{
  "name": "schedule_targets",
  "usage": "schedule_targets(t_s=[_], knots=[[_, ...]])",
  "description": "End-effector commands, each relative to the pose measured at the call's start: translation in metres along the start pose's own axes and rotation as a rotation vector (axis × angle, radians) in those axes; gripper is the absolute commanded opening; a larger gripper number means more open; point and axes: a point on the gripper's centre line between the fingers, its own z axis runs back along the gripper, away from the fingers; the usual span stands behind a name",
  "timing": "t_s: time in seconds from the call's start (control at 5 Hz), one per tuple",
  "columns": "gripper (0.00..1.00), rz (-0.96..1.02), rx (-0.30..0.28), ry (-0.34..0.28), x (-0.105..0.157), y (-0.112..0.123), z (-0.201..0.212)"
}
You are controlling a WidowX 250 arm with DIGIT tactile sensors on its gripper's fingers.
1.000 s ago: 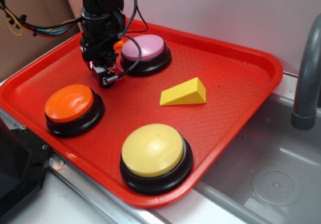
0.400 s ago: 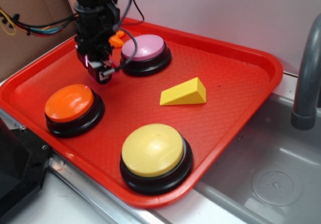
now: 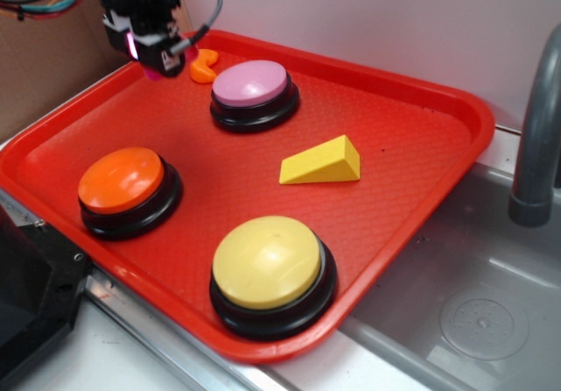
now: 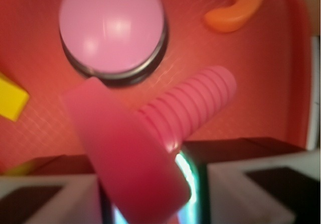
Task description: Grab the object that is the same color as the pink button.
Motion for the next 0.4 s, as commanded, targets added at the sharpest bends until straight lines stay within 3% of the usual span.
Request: schedule_targets(t_s=[0.0,0.2], knots=[[0.00,0.073,-0.075,-0.220,-0.0166,-0.0096,0.0829],[0.00,0.069,-0.089,-0.228,-0.0247,-0.0086,0.0887]])
